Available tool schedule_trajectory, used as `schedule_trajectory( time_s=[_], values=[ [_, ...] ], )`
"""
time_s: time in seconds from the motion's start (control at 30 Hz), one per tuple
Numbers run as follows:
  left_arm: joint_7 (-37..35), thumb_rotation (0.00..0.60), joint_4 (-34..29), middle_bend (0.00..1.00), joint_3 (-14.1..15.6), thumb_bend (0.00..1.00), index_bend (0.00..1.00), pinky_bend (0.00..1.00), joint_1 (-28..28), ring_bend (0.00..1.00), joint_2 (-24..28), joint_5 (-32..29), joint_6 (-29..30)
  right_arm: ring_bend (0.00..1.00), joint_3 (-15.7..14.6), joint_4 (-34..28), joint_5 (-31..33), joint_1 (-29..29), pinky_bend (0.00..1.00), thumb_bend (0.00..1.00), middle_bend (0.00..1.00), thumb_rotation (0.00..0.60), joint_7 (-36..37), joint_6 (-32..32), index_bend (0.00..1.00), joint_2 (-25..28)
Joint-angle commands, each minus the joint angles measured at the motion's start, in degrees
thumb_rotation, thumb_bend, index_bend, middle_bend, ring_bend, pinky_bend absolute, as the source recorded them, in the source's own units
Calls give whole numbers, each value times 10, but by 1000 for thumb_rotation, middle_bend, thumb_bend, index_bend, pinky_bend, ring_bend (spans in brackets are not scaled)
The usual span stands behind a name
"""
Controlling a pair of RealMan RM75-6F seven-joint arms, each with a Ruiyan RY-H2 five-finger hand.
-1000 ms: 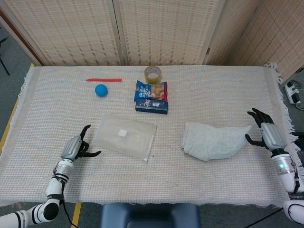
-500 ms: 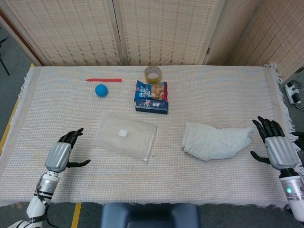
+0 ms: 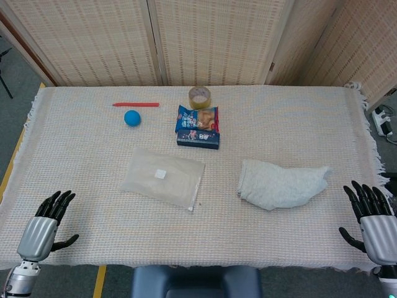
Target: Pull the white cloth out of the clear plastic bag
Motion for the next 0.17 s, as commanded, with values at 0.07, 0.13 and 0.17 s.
schedule_trajectory(
  time_s=[0.07, 0.13, 0.17],
  values=[
    [13, 600, -13, 116, 1, 96, 105, 156, 7, 32, 12, 3, -6, 0, 3, 2, 2, -2, 0, 159, 0, 600, 11, -9, 0, 5],
    [19, 600, -18, 119, 2, 97, 105, 153, 9, 32, 17, 5, -10, 0, 7, 3, 7, 1, 0, 159, 0, 600, 11, -17, 0, 3],
    [19, 600, -19, 120, 1, 97, 105, 153, 10, 33, 18, 6, -11, 0, 8, 3, 8, 3, 0, 159, 0, 600, 10, -21, 0, 2]
  ],
)
